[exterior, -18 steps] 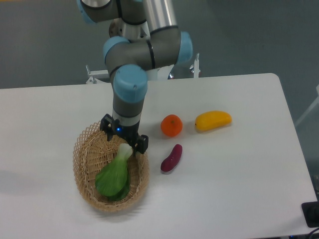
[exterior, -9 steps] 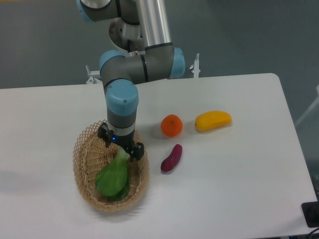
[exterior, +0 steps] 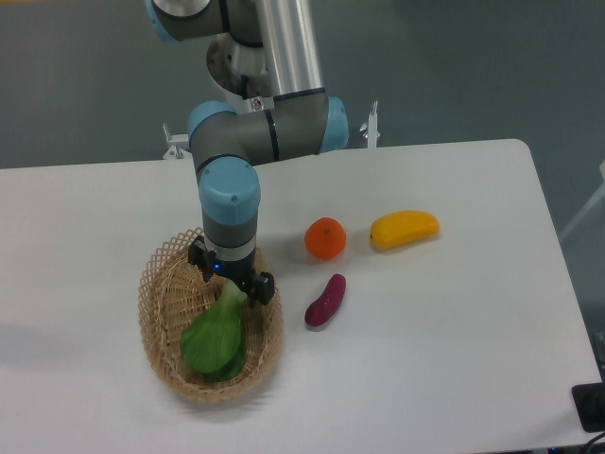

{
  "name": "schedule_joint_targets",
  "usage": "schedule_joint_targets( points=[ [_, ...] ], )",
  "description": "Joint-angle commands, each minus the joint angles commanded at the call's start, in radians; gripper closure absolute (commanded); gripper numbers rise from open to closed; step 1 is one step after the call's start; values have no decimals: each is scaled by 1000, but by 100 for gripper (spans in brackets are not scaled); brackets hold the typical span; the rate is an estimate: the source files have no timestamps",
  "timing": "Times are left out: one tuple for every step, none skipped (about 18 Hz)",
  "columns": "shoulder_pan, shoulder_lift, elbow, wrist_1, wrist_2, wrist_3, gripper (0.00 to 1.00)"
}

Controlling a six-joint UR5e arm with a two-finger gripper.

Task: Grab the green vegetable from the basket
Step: 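Lower the gripper onto the bok choy leaves and close it, then lift the gripped bok choy up out of the basket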

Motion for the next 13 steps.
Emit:
schedule_joint_targets(
  points=[
    [0, -2, 0, 0, 0, -2, 0],
    [0, -5, 2, 2, 2, -2, 0],
    [0, -14, 3, 12, 2, -2, 0],
    [0, -14, 2, 20, 3, -2, 1],
    [0, -12, 2, 23, 5, -2, 9],
    [0, -11, 2, 25, 9, -2, 16],
    [-2, -11, 2, 25, 15, -2, 23],
    [0, -11, 2, 25, 23, -2, 29],
    [-2, -11, 2, 26, 25, -2, 33],
    [-2, -9, 2, 26, 28, -2, 37],
    [-2, -9, 3, 26, 34, -2, 42],
    [-2, -6, 5, 26, 44, 0, 48],
    [-2, -5, 5, 28, 45, 0, 48]
  ],
)
